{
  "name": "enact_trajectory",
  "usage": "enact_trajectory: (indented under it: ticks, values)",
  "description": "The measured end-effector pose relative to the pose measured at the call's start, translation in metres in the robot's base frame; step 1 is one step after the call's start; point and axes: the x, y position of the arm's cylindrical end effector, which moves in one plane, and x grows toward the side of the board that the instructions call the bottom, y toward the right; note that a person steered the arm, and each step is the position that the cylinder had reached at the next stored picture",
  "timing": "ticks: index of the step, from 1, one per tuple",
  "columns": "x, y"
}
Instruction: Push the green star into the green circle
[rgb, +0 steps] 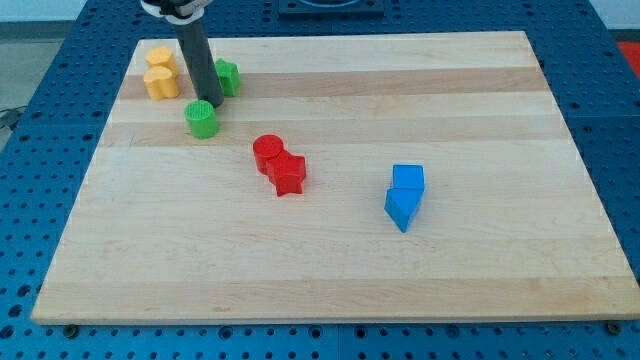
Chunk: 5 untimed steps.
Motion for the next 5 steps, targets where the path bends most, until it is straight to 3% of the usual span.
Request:
enact_trajectory:
  ticks: [3,5]
  values:
    - [-0.011,-0.03]
    - [-0.106,-0.023]
